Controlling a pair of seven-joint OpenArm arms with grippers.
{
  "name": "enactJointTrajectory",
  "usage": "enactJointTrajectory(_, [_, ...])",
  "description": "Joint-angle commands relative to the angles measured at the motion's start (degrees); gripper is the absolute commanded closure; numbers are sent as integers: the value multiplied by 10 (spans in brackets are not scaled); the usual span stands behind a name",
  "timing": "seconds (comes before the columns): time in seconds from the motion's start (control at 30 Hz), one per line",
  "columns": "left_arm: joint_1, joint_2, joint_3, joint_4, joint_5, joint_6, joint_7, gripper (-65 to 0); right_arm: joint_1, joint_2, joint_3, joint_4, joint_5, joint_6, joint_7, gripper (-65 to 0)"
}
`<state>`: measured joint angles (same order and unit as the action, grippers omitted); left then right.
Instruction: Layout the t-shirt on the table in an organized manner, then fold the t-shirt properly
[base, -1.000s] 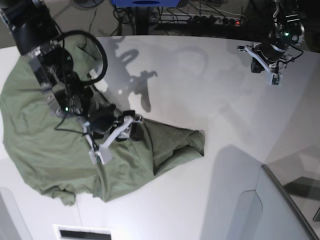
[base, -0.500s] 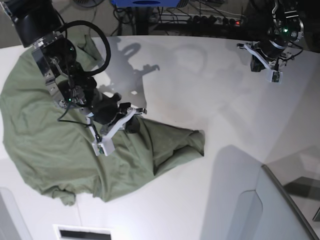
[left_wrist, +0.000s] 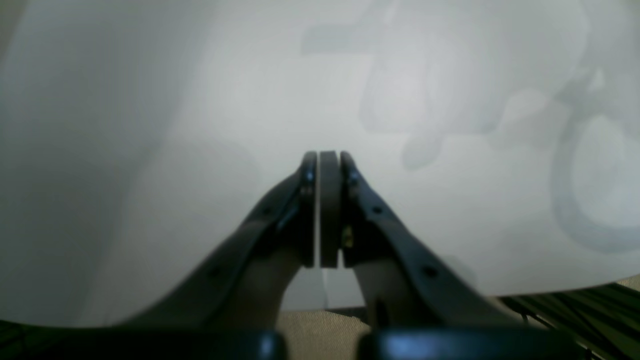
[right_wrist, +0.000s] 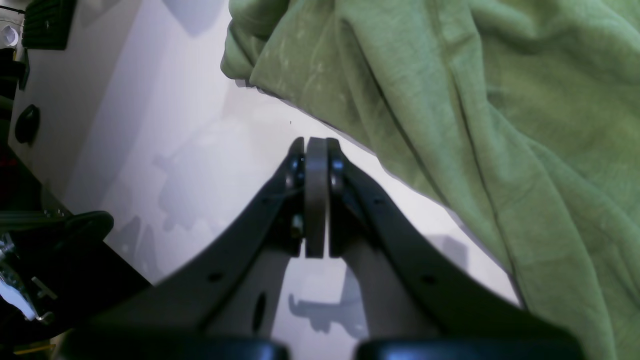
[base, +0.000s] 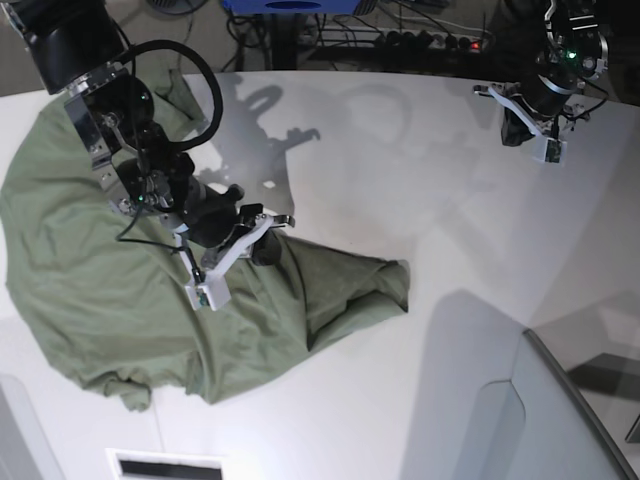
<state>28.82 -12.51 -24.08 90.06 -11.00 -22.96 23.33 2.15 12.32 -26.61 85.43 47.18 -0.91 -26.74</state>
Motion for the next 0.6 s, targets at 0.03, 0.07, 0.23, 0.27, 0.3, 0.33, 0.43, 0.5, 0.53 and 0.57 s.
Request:
enactJointTrajectory(0.03, [3,-5,-4,11,-7,1,-11,0,9,1,4,9,6,6,9,-6])
enactJointTrajectory(0.07, [3,-5,-4,11,-7,1,-11,0,9,1,4,9,7,6,9,-6])
enactJointTrajectory(0.23, [4,-8,-4,11,-6,1,-11,0,9,1,3,10,7,6,9,-6])
enactJointTrajectory(0.27, [4,-8,-4,11,-6,1,-11,0,9,1,3,10,7,6,9,-6])
enactJointTrajectory(0.3, [4,-7,-4,12,-6,1,-11,0,9,1,3,10,7,6,9,-6])
enactJointTrajectory(0.33, [4,-7,-4,17,-4,1,-11,0,9,1,3,13,7,6,9,-6])
enactJointTrajectory(0.43, [18,-6,-4,47,-3,1,-10,0,9,1,3,16,8,5,9,-8])
enactJointTrajectory(0.5, [26,-6,-4,74,-3,1,-10,0,9,1,2,19,5,5,9,-12])
enactJointTrajectory(0.53, [29,-6,-4,82,-3,1,-10,0,9,3,2,19,4,5,9,-12])
enactJointTrajectory(0.57, [30,-8,-4,87,-3,1,-10,0,10,5,2,19,4,5,9,-12])
